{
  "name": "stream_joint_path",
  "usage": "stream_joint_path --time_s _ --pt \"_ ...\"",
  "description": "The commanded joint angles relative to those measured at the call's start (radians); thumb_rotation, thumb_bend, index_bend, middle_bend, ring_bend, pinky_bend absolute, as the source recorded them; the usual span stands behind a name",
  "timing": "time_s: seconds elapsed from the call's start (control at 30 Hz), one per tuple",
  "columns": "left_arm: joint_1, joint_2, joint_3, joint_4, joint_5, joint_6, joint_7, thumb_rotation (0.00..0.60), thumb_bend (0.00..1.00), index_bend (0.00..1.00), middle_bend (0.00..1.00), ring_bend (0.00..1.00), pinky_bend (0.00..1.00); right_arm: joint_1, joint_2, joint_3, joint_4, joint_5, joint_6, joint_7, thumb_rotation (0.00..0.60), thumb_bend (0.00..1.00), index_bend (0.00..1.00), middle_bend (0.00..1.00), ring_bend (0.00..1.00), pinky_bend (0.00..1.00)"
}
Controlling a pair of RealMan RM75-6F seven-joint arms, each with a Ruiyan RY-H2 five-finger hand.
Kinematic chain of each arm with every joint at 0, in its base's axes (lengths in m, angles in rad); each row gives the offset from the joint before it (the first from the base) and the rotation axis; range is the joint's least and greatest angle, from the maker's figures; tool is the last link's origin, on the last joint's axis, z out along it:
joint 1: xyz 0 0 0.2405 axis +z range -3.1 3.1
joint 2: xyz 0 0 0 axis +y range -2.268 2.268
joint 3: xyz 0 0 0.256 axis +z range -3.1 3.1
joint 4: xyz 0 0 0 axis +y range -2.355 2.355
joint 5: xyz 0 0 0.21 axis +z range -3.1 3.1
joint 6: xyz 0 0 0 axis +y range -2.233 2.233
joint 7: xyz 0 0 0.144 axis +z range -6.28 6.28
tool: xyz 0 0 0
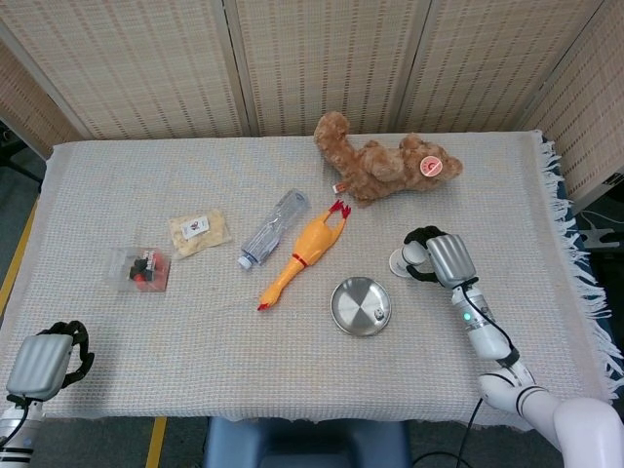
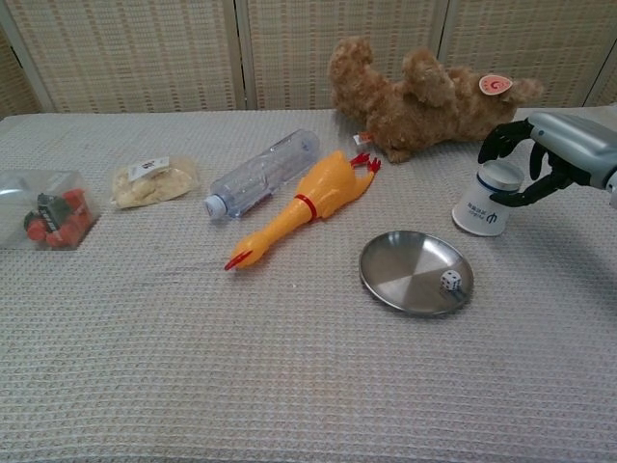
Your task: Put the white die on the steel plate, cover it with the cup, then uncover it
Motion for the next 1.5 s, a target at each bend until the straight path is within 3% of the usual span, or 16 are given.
stream_joint_path --time_s 0.03,0.27,0.43,0.53,1.1,1.5 --pt "0.0 0.0 0.0 0.0 -0.001 0.001 0.0 0.6 0.36 0.26 0.39 0.35 0.55 -0.01 0.004 -0.005 -0.029 -0.02 0.047 0.005 0.6 0.18 0.5 0.42 0.34 0.57" --pt "-0.001 -0.001 0.001 -0.001 0.0 -0.002 0.005 0.6 0.36 0.26 0.38 0.35 0.55 -0.032 0.065 -0.047 -0.221 -0.103 0.156 0.012 0.6 0.18 0.52 0.44 0.36 0.58" --pt "0.0 0.002 0.002 -0.005 0.0 -0.002 0.004 0.6 0.36 0.26 0.39 0.35 0.55 -0.032 0.126 -0.083 -0.394 -0.147 0.154 -0.001 0.6 0.18 0.52 0.44 0.36 0.59" --pt "0.001 0.004 0.002 -0.007 0.002 0.001 -0.001 0.6 0.36 0.26 0.39 0.35 0.55 -0.03 0.134 -0.09 -0.435 -0.152 0.143 -0.03 0.6 0.18 0.52 0.44 0.36 0.59" --pt "0.0 0.01 0.002 -0.007 -0.001 -0.004 -0.019 0.6 0.36 0.26 0.39 0.35 0.55 -0.026 0.101 -0.099 -0.41 -0.135 0.083 -0.056 0.6 0.18 0.52 0.44 0.36 0.59" --pt "-0.001 0.008 0.002 -0.005 -0.006 -0.009 -0.014 0.6 0.36 0.26 0.39 0.35 0.55 -0.026 0.102 -0.086 -0.412 -0.143 0.107 -0.043 0.6 0.18 0.52 0.44 0.36 0.59"
